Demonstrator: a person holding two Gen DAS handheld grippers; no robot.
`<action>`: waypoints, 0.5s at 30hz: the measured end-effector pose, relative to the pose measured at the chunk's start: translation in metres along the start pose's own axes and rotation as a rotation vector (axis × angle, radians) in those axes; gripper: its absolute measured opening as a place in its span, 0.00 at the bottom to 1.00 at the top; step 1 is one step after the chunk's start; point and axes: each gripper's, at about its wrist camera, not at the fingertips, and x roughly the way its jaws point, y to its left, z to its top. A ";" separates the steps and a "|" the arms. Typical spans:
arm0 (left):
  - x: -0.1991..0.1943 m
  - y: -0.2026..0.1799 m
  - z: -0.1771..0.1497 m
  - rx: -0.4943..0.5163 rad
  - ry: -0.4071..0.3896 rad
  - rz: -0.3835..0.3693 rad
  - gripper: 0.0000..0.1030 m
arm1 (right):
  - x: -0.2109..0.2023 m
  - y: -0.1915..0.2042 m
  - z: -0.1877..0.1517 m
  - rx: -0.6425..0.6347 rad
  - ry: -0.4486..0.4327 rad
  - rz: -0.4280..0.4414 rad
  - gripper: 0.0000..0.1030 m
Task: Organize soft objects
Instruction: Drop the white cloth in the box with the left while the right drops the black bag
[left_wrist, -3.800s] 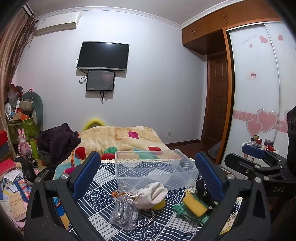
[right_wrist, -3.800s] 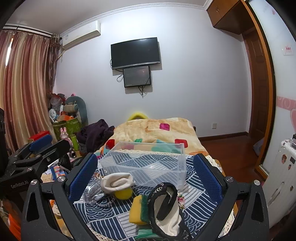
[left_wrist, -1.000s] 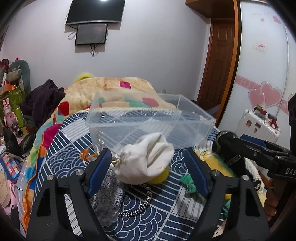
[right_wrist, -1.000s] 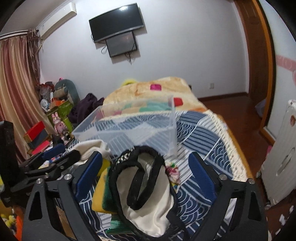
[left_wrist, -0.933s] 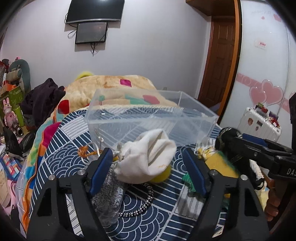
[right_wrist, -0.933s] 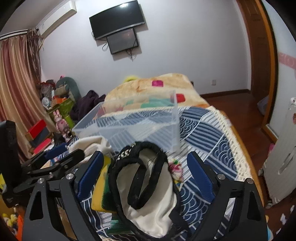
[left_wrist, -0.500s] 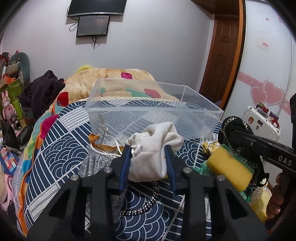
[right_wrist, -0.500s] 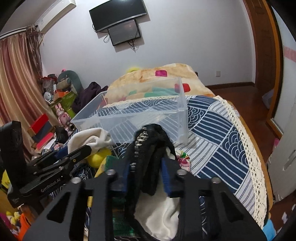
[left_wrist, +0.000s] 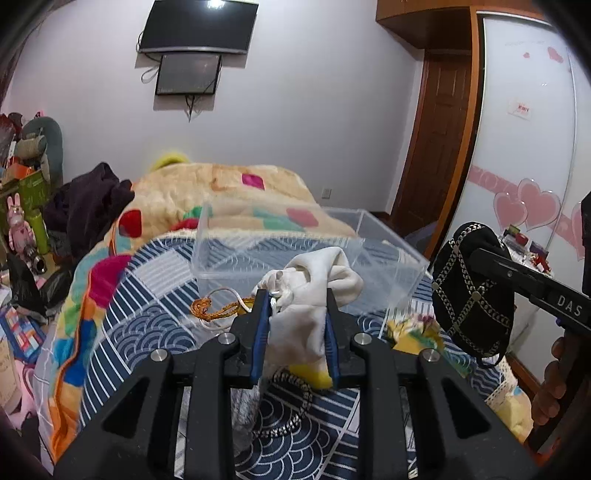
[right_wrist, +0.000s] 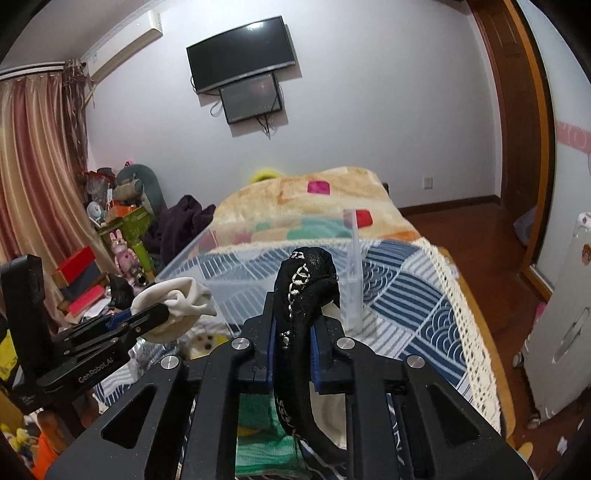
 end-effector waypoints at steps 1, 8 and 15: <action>-0.003 0.001 0.004 0.002 -0.010 -0.001 0.26 | 0.000 0.001 0.003 -0.005 -0.007 0.000 0.12; -0.009 0.004 0.037 0.015 -0.069 0.038 0.26 | -0.003 0.012 0.029 -0.069 -0.076 -0.019 0.12; 0.006 0.009 0.063 0.029 -0.070 0.047 0.26 | 0.018 0.026 0.051 -0.131 -0.097 -0.047 0.12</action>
